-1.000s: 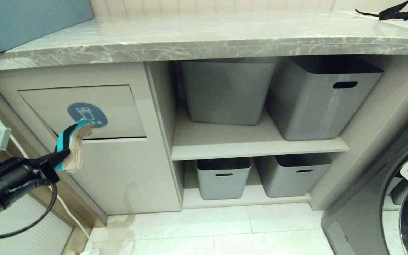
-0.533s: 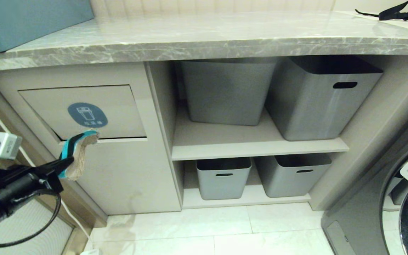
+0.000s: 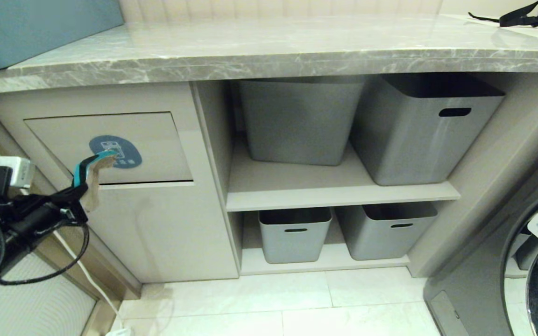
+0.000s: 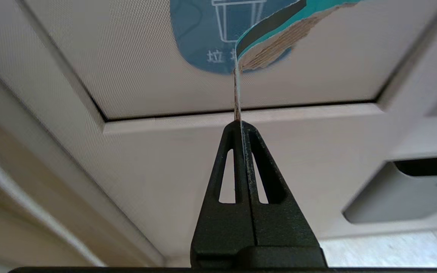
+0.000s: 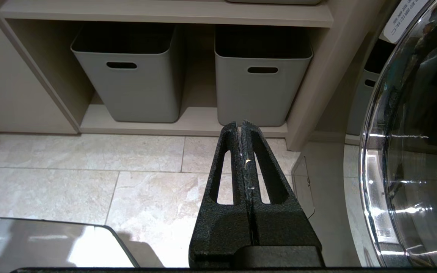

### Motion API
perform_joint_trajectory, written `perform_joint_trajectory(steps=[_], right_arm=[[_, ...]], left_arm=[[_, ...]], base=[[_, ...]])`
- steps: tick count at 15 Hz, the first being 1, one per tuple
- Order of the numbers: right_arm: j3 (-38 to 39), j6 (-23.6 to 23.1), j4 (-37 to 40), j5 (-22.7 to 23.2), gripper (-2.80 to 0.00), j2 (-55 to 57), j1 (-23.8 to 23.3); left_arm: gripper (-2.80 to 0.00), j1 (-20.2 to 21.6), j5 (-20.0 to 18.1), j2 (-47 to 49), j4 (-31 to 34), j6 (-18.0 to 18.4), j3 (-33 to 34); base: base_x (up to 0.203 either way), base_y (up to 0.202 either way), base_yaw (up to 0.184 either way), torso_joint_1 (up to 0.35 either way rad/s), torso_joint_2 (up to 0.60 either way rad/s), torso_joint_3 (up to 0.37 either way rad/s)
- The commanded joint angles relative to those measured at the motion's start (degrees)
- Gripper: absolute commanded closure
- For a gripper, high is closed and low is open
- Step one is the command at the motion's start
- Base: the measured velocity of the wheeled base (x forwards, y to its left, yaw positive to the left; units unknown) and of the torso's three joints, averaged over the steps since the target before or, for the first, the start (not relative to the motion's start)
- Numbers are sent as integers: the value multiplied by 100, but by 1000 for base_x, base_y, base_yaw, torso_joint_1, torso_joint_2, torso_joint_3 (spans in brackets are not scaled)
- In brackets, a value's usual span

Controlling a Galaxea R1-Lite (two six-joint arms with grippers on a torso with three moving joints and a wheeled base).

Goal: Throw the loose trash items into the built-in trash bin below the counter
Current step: Put the garbage in the trash can

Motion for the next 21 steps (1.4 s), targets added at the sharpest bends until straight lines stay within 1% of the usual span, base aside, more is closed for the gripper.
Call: perform_joint_trajectory(steps=[1,5,7,10,12,16,17,19,21], right_arm=[[-1,-2,5,3,0,0,2],[-1,5,5,3,0,-9,2],[-1,-2,5,3,0,-4,2],[-1,-2,5,3,0,-9,2],[0,-2,5,3,0,-9,2],[-1,-2,5,3,0,-8,2],[-1,-1,5,3,0,-8,2],[-1,-2,5,3,0,-9,2],[-1,-2,5,3,0,-9,2]], left_arm=[[0,17,-8,939,-391,-2,-338],[0,29,-5,2049,-777,-23,-1756],[0,-30,-4,2429,-814,-28,-2064],[0,-74,7,2739,-823,-18,-2336],[0,-118,18,3043,-842,-34,-2851],[0,-295,30,3406,-840,-142,-3516],[0,-325,93,3486,-840,-199,-3729],[0,-443,381,3612,-832,-356,-4111],[0,-487,442,3625,-831,-365,-4115]], base=[[0,0,0,0,0,0],[0,0,0,0,0,0],[0,0,0,0,0,0],[0,0,0,0,0,0],[0,0,0,0,0,0],[0,0,0,0,0,0],[0,0,0,0,0,0],[0,0,0,0,0,0],[0,0,0,0,0,0]])
